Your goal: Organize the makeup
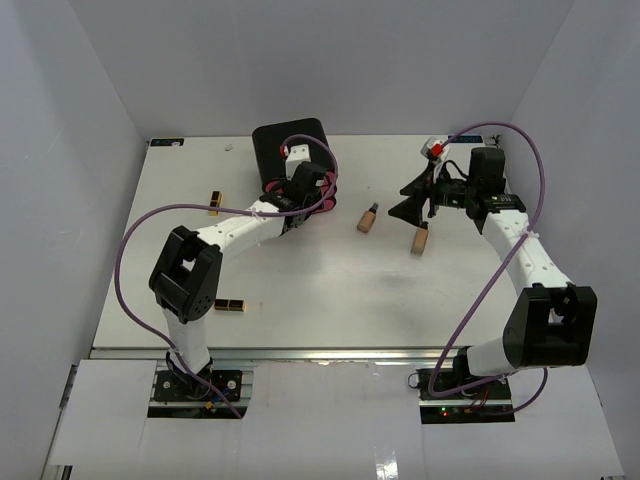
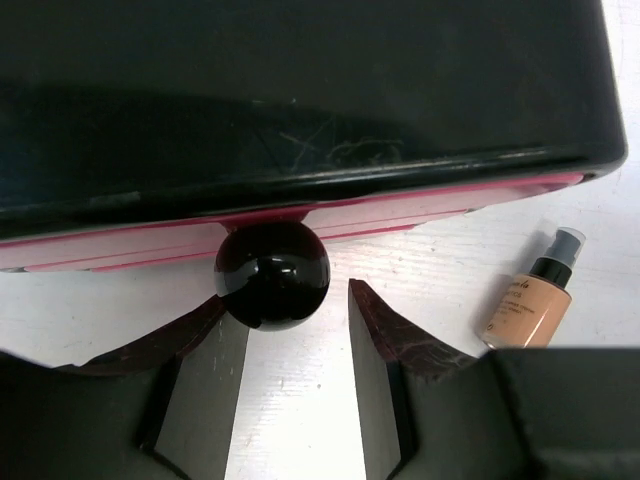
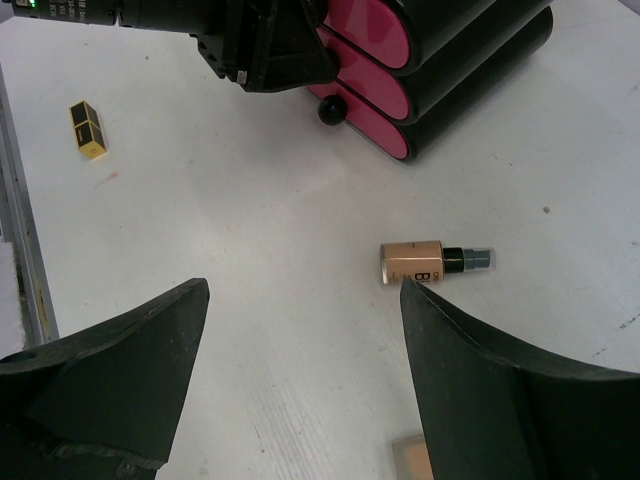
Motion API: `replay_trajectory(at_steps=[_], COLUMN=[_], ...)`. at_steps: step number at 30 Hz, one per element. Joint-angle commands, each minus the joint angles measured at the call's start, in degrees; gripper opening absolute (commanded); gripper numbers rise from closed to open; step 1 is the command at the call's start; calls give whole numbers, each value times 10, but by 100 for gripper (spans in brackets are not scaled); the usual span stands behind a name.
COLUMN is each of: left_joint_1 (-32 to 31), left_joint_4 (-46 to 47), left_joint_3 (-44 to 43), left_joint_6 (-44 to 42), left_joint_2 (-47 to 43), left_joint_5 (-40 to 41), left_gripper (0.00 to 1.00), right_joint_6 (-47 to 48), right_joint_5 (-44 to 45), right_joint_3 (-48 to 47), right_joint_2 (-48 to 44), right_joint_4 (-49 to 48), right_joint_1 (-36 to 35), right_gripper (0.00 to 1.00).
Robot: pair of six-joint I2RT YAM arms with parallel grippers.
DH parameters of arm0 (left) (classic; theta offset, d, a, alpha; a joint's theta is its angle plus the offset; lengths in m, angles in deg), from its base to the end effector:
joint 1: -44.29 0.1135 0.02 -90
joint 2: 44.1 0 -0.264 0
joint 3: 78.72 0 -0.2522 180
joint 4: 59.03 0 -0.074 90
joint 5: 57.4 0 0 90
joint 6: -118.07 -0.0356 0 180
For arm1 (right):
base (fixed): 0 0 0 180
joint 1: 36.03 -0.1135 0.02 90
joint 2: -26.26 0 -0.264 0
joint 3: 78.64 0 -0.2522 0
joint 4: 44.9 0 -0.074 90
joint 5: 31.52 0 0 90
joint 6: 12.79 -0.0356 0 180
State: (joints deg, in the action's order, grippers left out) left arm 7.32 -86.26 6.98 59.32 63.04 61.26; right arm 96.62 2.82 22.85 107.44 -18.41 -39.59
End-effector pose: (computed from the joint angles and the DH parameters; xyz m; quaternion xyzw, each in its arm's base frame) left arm 0.3492 -0.2415 0.2420 -0.0605 0.8825 -0.0435 0.4644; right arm 0.3112 0.0488 0.3168 -0.3835 0.7003 0.3370 0.4990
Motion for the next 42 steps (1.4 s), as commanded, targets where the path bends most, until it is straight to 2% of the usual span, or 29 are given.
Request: replay_trajectory(at_steps=[1, 15, 29, 34, 42], left_joint_1=[2, -3, -27, -24, -7], left_joint_4=[15, 3, -17, -11, -8], left_joint_3=[-27, -5, 10, 7, -35], left_joint_6=[-15, 13, 36, 27, 0], left_joint_2=[14, -11, -30, -11, 28], left_joint_5=[12, 33, 80, 95, 100], left_gripper=[51, 49, 55, 59, 58], right_joint_6=[-10, -18, -22, -21, -16], right_joint_5=[-7, -8, -7, -6, -9], right_joint_3=[-21, -34, -52, -56, -54], right_joint_2=[9, 23, 32, 29, 18], right_joint_4=[-15, -18, -17, -16, -14], right_joint_1=[9, 15, 15, 17, 29], right_gripper=[84, 84, 84, 84, 84])
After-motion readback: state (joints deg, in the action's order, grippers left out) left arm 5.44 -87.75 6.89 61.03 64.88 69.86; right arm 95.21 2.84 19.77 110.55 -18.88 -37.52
